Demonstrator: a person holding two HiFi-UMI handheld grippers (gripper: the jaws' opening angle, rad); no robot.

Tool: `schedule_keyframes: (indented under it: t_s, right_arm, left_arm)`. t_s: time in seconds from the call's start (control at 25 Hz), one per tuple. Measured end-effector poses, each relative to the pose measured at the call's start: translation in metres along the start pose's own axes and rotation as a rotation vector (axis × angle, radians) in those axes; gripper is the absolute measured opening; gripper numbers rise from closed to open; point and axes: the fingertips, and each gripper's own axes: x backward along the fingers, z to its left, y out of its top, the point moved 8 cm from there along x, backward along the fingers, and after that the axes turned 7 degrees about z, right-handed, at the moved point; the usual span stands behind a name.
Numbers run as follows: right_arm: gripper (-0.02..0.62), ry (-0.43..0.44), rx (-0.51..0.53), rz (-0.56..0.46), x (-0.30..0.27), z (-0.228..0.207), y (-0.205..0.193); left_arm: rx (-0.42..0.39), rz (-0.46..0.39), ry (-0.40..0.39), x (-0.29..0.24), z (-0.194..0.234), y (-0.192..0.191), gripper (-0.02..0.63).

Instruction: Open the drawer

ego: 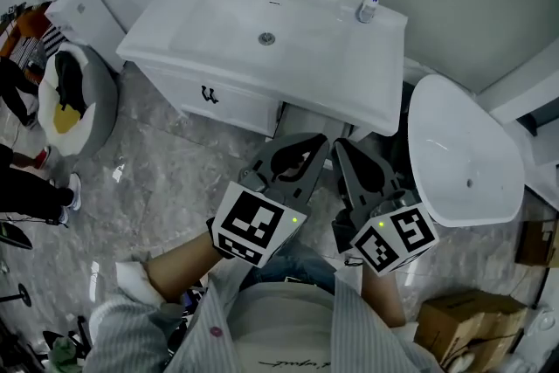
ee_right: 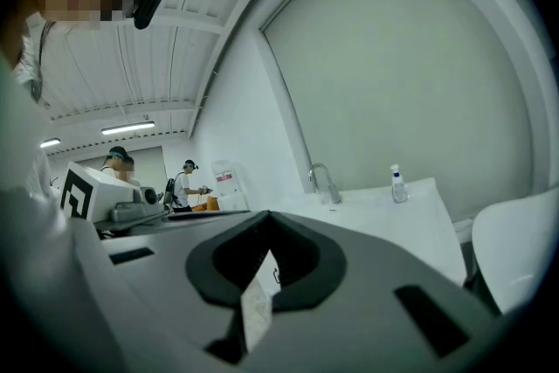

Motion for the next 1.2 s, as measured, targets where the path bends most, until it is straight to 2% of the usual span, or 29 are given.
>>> schedule_keyframes:
  t_s: [0.68,1.2]
  right_arm:
    - [0.008,0.001,-0.009,0.044,0.0,0.007,-0.014]
    - [0.008,-0.012,-0.007,0.058,0.01,0.009,-0.022]
  left_arm:
    - [0.059,0.008,-0.04,0.014,0.005,-0.011,0.017]
    - [0.05,0.046,-0.073,0.014,-0.003,-0.023,0.017]
